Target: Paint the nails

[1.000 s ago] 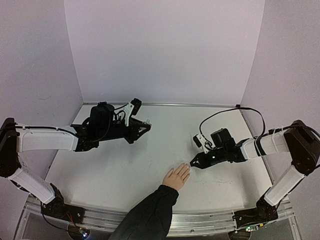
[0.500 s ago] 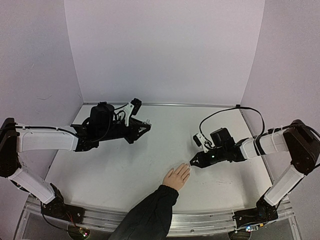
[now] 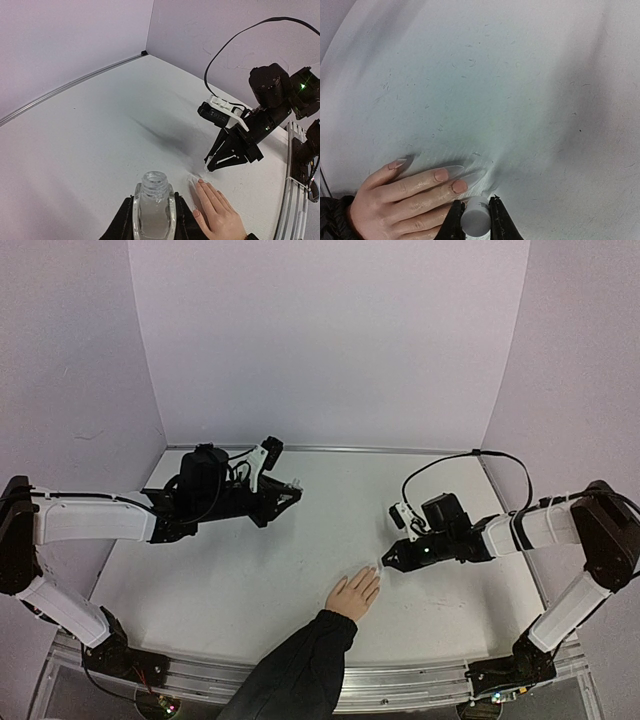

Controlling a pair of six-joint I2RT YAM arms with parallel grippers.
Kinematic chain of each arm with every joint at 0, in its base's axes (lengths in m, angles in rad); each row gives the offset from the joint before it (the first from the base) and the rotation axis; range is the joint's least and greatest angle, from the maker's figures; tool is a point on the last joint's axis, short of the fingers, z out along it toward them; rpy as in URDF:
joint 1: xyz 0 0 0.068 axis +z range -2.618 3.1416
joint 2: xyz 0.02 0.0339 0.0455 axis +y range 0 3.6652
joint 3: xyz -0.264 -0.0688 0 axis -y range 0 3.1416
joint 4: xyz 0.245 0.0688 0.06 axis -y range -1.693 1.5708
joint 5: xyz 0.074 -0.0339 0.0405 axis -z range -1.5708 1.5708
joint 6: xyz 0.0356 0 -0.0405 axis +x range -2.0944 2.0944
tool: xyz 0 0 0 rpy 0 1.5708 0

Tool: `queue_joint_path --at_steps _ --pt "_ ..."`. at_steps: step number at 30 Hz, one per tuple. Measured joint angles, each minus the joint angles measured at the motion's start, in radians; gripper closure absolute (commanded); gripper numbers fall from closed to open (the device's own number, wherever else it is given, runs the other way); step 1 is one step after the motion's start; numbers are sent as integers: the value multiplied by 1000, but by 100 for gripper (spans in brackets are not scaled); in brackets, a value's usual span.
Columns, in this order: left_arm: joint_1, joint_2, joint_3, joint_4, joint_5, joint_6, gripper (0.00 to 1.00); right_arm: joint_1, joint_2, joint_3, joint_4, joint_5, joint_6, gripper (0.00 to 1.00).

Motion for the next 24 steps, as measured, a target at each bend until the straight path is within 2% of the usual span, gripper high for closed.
queue_joint_path --at_steps 6,24 --pt "0 -11 -10 0 0 0 100 0 -35 2 -26 -23 -18 100" --pt "0 -13 -12 0 0 0 100 17 0 32 -58 -79 -45 100"
